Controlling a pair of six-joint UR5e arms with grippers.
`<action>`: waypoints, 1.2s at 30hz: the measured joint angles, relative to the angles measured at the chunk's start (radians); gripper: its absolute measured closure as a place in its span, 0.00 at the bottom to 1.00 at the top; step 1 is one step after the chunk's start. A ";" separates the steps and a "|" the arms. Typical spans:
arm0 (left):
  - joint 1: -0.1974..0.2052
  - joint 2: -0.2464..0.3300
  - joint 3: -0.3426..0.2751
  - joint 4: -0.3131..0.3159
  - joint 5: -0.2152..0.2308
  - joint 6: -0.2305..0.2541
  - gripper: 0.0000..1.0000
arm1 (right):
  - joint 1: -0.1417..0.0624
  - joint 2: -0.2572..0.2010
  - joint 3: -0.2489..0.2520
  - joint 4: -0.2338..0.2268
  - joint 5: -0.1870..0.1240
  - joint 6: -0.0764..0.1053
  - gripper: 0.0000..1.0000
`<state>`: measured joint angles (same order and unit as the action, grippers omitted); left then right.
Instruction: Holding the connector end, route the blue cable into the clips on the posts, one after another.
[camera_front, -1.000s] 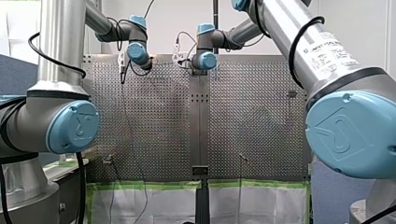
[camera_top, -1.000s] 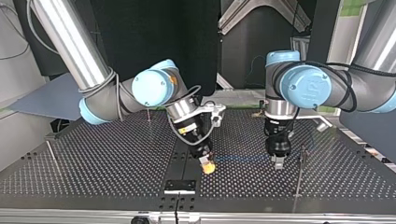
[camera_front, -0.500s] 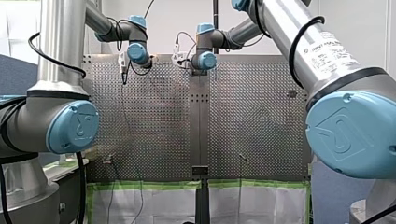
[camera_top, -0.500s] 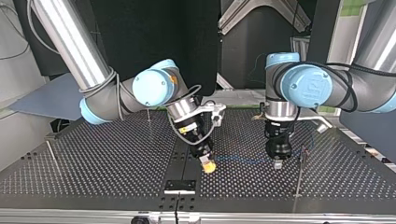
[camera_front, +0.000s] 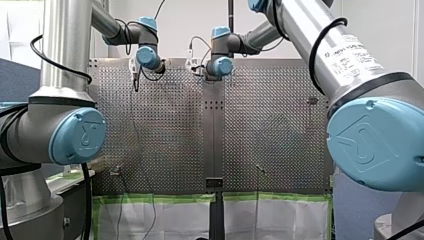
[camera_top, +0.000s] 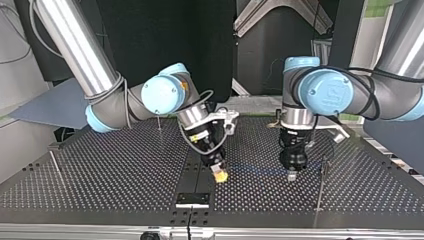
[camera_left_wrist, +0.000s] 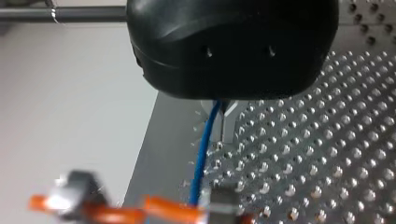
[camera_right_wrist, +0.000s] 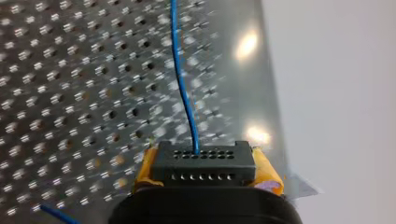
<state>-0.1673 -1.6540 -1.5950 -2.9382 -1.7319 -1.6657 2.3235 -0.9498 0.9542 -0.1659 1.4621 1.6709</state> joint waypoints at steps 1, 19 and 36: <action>-0.002 -0.002 0.000 0.000 0.001 -0.006 1.00 | -0.002 0.000 0.008 0.001 0.001 0.000 1.00; -0.096 -0.079 -0.001 -0.065 -0.090 0.012 1.00 | -0.029 0.000 0.161 0.000 0.060 -0.023 1.00; -0.185 -0.121 -0.089 0.000 -0.161 0.011 1.00 | -0.053 0.001 0.334 -0.081 0.095 -0.050 1.00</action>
<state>-0.3523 -1.7751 -1.6838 -2.9378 -1.8925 -1.6551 2.2703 -0.9486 1.2881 -0.2473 1.5573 1.6206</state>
